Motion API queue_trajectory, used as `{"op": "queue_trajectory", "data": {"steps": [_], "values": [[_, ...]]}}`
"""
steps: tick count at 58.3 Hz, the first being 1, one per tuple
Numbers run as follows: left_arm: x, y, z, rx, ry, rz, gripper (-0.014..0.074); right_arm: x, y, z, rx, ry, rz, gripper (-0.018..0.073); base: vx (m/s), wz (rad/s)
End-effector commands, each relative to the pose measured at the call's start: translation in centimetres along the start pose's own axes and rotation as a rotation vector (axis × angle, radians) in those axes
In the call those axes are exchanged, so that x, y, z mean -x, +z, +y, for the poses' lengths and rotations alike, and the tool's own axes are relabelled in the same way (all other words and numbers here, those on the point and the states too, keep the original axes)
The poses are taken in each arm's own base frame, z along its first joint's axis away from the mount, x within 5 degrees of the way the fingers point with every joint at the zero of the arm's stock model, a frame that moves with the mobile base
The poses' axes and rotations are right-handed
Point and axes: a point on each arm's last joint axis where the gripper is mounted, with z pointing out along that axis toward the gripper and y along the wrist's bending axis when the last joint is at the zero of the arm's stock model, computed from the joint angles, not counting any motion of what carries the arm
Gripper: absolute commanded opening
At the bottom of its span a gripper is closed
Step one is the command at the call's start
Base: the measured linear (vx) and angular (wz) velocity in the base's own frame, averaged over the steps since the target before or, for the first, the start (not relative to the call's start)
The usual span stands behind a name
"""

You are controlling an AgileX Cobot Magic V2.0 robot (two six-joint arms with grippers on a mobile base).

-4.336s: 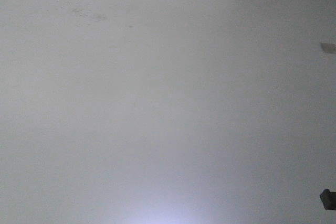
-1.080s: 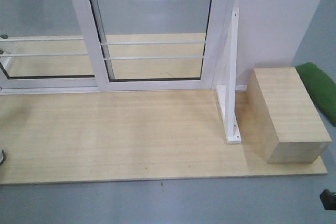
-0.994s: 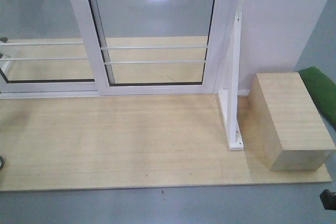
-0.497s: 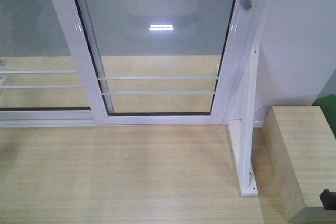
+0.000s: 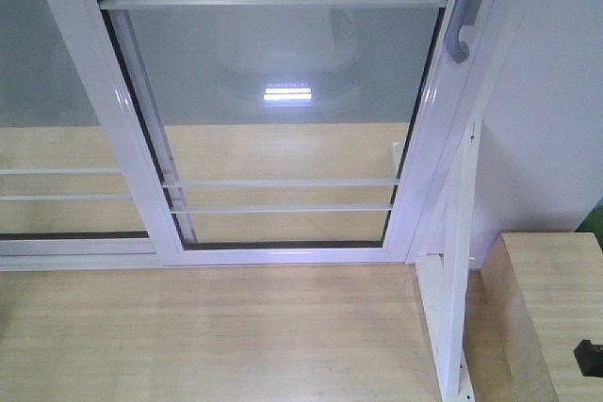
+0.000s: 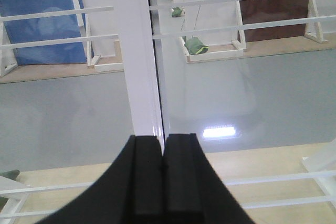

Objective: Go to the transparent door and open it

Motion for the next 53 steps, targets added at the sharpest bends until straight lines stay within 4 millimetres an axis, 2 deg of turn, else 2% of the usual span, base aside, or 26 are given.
{"op": "queue_trajectory", "data": {"steps": [1,38,53], "values": [[-0.17,0.07,-0.05,0.001,-0.019,-0.067,-0.0006,0.41,-0.05,0.06,0.006,-0.007,-0.083,-0.0008,0.26,-0.02],[-0.17,0.07,-0.05,0.000,-0.018,-0.067,-0.0006,0.37,-0.04,0.17,0.025,-0.009,-0.080,-0.0008,0.19,-0.01],[-0.43,0.35,-0.07,-0.002,-0.018,-0.019,-0.0006,0.17,0.50,0.42,0.061,-0.013,-0.024,-0.0008,-0.01,0.03]]}}
